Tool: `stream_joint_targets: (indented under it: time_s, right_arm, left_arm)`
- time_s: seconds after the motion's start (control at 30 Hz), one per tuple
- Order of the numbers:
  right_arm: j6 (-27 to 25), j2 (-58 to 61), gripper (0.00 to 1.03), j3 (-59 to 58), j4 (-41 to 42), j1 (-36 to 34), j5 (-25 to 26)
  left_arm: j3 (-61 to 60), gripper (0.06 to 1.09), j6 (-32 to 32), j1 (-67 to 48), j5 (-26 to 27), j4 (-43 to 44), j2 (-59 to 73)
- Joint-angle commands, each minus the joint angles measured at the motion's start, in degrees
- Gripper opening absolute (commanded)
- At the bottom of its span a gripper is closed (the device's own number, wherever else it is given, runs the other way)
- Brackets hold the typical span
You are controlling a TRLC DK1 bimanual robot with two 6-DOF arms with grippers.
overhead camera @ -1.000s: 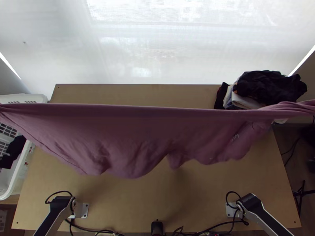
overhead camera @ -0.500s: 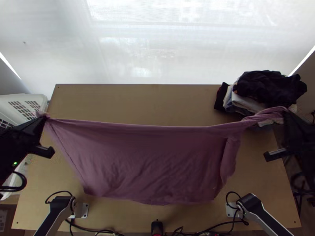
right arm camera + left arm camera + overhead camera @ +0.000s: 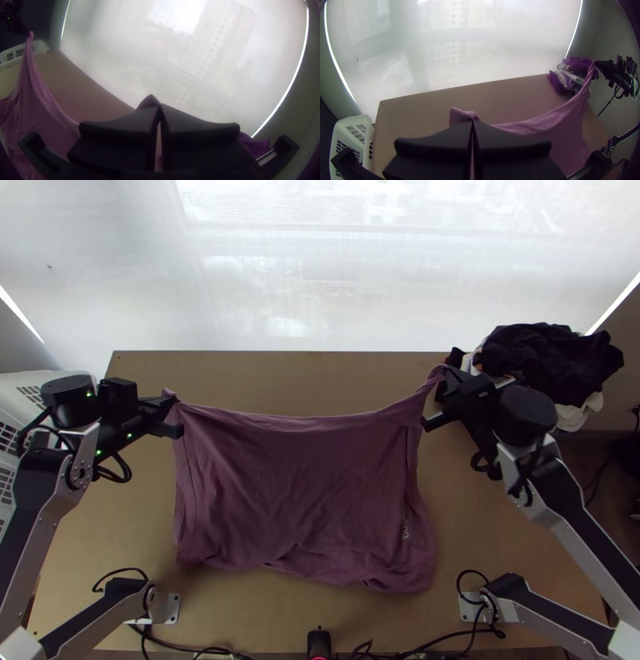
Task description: Fold the t-shirt
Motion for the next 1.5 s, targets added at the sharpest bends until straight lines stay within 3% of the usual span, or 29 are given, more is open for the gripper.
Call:
stream_joint_targets:
  time_s: [0.0, 0.47, 0.87, 1.47]
  right_arm:
    - [0.8, 20.4, 0.03, 3.8, 9.7, -4.2, -1.4]
    - [2.3, 45.3, 0.03, 24.2, 10.6, -9.6, -2.0]
    - [6.6, 55.8, 0.03, 35.0, 10.3, -9.7, -2.0]
    - [6.6, 69.3, 0.03, 50.4, 9.3, -10.1, -1.2]
  left_arm:
    - [-1.9, 0.09, -0.1, -0.1, -0.4, 10.2, 14.1]
    - [7.0, 0.09, 0.0, 4.5, -2.4, 21.7, 38.8]
    - [17.1, 0.09, -0.3, 5.1, -6.1, 25.0, 51.4]
    - [34.9, 0.09, -0.9, 4.7, -9.4, 26.4, 66.7]
